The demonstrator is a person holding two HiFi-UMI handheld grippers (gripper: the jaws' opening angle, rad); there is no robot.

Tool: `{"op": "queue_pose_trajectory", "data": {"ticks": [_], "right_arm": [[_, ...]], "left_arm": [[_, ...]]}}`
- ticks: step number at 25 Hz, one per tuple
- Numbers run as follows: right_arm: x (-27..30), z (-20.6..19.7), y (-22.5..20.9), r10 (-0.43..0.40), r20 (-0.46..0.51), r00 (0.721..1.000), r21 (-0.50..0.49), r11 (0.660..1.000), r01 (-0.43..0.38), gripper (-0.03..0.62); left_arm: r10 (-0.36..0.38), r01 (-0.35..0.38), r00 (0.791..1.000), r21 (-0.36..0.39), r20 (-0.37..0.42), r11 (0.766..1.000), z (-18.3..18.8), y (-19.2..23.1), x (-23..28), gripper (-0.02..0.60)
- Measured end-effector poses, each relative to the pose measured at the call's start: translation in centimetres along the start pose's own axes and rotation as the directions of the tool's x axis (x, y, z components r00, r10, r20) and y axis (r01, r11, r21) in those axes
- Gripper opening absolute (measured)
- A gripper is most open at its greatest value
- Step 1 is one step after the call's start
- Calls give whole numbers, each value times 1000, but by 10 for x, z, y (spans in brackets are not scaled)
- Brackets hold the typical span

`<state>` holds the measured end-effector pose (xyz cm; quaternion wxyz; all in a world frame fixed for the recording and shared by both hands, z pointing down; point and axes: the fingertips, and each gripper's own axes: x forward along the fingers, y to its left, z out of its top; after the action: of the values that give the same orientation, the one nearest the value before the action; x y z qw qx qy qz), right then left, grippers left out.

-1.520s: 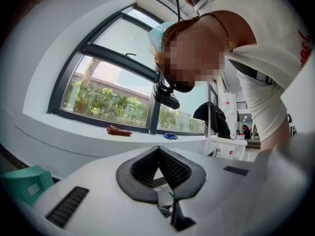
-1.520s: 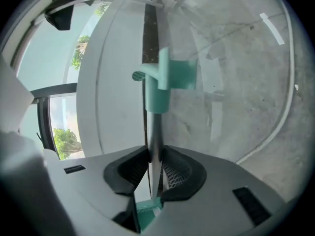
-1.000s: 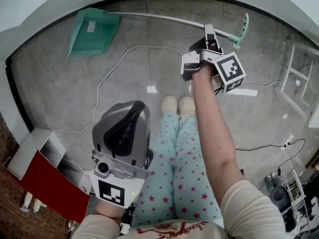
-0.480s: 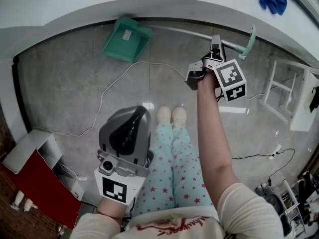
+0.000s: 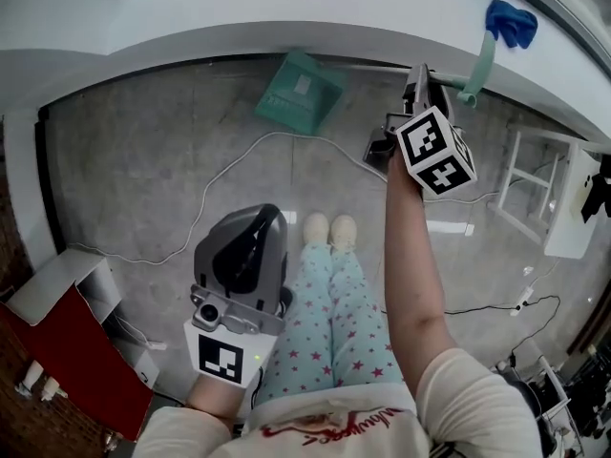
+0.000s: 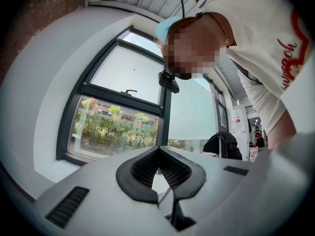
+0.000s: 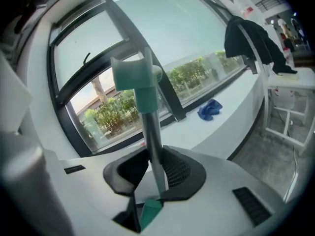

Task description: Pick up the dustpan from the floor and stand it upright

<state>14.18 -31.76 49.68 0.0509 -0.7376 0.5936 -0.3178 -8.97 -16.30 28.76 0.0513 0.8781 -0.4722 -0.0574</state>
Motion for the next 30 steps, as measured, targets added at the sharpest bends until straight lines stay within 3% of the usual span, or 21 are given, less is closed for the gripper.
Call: {"op": "queue_pose_trajectory", "data": {"ticks": [4,10,16,23,30], "right_arm": [[7,11,29,48,-9,999,-165,985,-49,101],[22,1,57,109,-72,991,-383,915,-128,103],[32,-1,48,72,-70,995,-398,913,-94,104],[39,-4,49,83,-74,994,-446,889,-107,103],[28,-4,42,76,-100,992,-468,876,-114,131]], "left_arm": [[2,-2,1000,-2,7,1000,11,0,1,18],[13,-13,1000,-21,10,1000,17,3,-1,18],[28,-27,999,-24,37,999,26,3,4,18],[5,-7,999,-75,-33,997,13,-1,1,18],[-9,8,1000,-53,-23,999,26,-13,6,18]]}}
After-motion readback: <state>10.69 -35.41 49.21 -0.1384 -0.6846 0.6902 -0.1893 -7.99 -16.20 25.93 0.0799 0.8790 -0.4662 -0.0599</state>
